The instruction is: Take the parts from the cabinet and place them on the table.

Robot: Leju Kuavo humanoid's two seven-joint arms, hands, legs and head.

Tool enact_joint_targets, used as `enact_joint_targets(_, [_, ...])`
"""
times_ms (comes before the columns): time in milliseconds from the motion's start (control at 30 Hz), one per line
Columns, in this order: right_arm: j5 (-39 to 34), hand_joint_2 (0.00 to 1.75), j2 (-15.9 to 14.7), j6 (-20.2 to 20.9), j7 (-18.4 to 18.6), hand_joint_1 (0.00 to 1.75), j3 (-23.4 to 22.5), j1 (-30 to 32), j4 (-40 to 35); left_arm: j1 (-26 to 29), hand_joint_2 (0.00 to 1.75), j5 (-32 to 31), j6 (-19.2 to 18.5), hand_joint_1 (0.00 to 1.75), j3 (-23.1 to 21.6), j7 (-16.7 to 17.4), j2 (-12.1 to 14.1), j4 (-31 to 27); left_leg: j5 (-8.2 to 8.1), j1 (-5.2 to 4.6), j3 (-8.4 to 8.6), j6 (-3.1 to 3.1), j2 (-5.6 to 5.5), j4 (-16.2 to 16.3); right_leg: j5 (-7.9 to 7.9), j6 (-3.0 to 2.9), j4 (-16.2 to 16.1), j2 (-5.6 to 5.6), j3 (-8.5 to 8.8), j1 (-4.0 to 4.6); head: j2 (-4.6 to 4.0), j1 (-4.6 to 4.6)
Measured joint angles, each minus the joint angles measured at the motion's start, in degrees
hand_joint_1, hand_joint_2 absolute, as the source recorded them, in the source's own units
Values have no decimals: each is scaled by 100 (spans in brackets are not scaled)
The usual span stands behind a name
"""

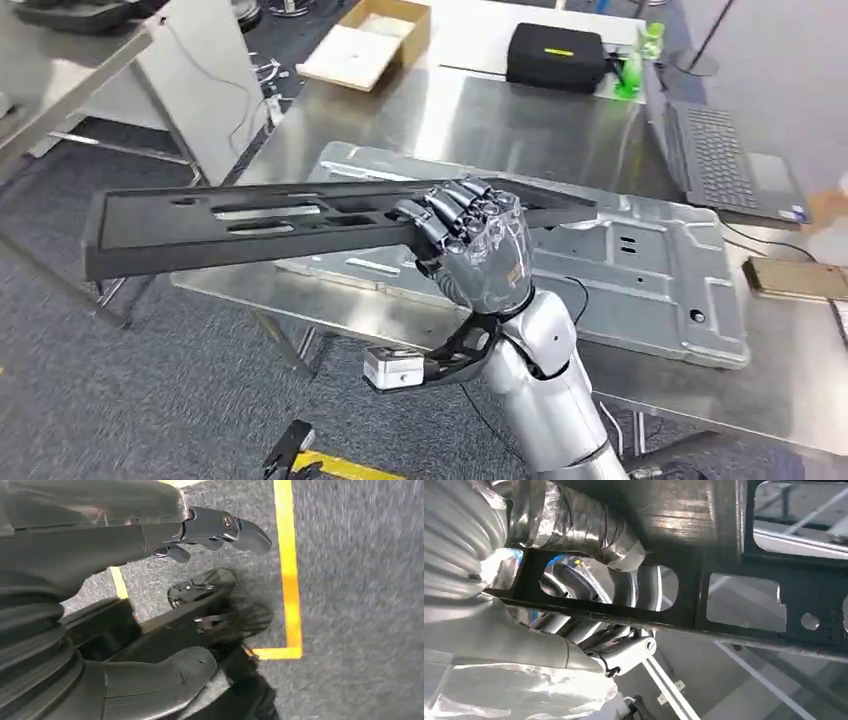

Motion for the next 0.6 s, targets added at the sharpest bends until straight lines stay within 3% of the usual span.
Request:
enact_joint_targets(33, [0,175,-4,0,2,175,0,3,15,8,175,0,2,0,0,0,0,0,148,12,-21,-16,0,-58,-13,11,19,75,1,-9,0,2])
enact_joint_targets(67, [0,175,-4,0,4,175,-2,3,22,1,175,-2,2,0,0,0,0,0,407,25,73,-30,-1,-361,-35,35,55,160,1,-26,0,0])
enact_joint_targets(133, [9,175,-4,0,39,175,-2,1,24,-22,175,-4,4,0,0,-2,4,0,976,63,446,-58,-62,-1306,-127,97,188,257,-5,-57,0,0])
enact_joint_targets(167, [26,175,-7,0,98,175,-2,-1,39,-29,175,-7,4,0,0,-2,4,0,849,62,484,-61,-145,-1392,-171,139,250,285,-37,-39,0,2])
enact_joint_targets(200, [39,175,-9,2,197,175,-7,-18,57,-55,175,-11,4,0,0,-2,4,0,844,52,502,1,-174,-1457,-199,178,330,323,-95,-28,0,-4])
enact_joint_targets(300, [-42,175,-72,0,681,175,-4,-102,217,-71,175,-46,13,0,2,-11,4,0,876,15,481,108,-163,-1454,-172,271,276,328,-103,-48,0,-9])
enact_joint_targets(333, [-160,175,-125,0,851,175,-7,-180,337,-75,175,-50,11,0,2,-18,-9,0,912,51,494,163,-137,-1494,-201,292,325,213,-113,-57,0,-9])
enact_joint_targets(367, [-233,175,-177,0,913,175,-7,-254,413,-78,175,-55,11,0,2,-24,-4,0,917,52,499,190,-127,-1502,-300,326,466,3,-165,-37,0,2])
enact_joint_targets(400, [-276,175,-208,0,925,175,-7,-320,477,-74,175,-55,11,0,2,-31,-4,0,916,46,498,216,-109,-1503,-483,360,774,-108,-318,-52,0,-7])
enact_joint_targets(467, [-321,175,-269,0,922,175,-7,-378,590,-44,175,-57,11,0,4,-31,-2,0,904,38,496,230,-52,-1503,-861,407,1663,-169,-776,-81,0,-4])
enact_joint_targets(500, [-326,175,-297,0,922,175,-7,-378,636,-42,175,-57,11,0,7,-31,0,0,899,38,497,233,-31,-1502,-912,417,1929,-176,-929,-95,0,-4])
enact_joint_targets(533, [-328,175,-324,0,922,175,-7,-378,684,-43,175,-57,11,0,9,-31,-2,0,893,40,502,231,-19,-1502,-823,418,1938,-179,-963,-107,0,-2])
enact_joint_targets(567, [-328,175,-341,0,925,175,-7,-381,710,-44,175,-57,11,0,9,-31,-2,0,884,40,512,227,-12,-1502,-641,409,1724,-180,-878,-109,0,-4])
enact_joint_targets(600, [-328,175,-354,0,925,175,-7,-395,737,-44,175,-57,11,0,9,-31,-2,0,870,39,534,216,-5,-1502,-362,383,1259,-182,-651,-105,0,-2])
